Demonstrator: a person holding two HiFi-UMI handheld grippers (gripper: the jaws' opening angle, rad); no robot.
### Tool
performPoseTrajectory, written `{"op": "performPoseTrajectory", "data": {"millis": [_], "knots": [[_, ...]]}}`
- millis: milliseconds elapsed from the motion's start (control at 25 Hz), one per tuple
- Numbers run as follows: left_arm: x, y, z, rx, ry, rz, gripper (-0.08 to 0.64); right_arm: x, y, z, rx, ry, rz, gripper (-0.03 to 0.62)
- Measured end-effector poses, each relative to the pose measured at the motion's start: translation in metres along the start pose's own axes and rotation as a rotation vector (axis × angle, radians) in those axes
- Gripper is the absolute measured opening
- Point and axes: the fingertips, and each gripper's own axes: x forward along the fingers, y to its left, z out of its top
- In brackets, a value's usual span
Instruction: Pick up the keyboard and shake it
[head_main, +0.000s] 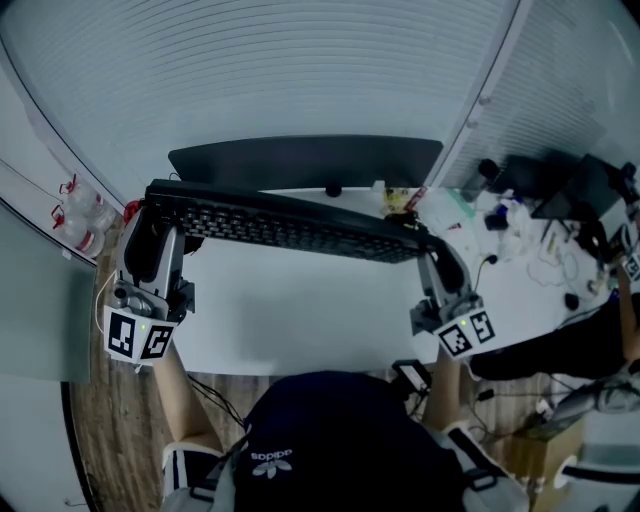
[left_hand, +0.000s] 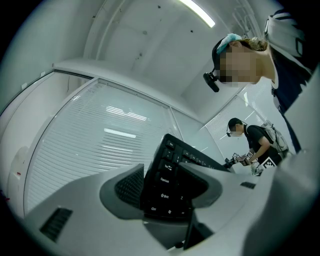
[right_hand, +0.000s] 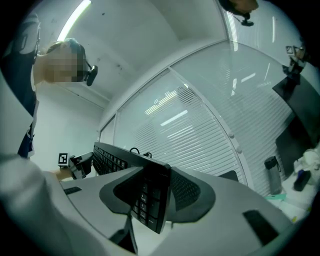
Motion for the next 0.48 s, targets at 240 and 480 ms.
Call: {"op": "performPoseTrajectory", "data": {"millis": [240,480], "knots": [[0.0,0.005,-0.007,0.022,0.023,0.012,0.213,0.011,-0.001,-0.001,-0.001,-0.007,-0.008,0.163],[-0.002,0.007,-0.006,0.011,0.027,0.021,0.212,0.005,0.001,-0.006,-0.003,0.029,0.004,0.161]]}}
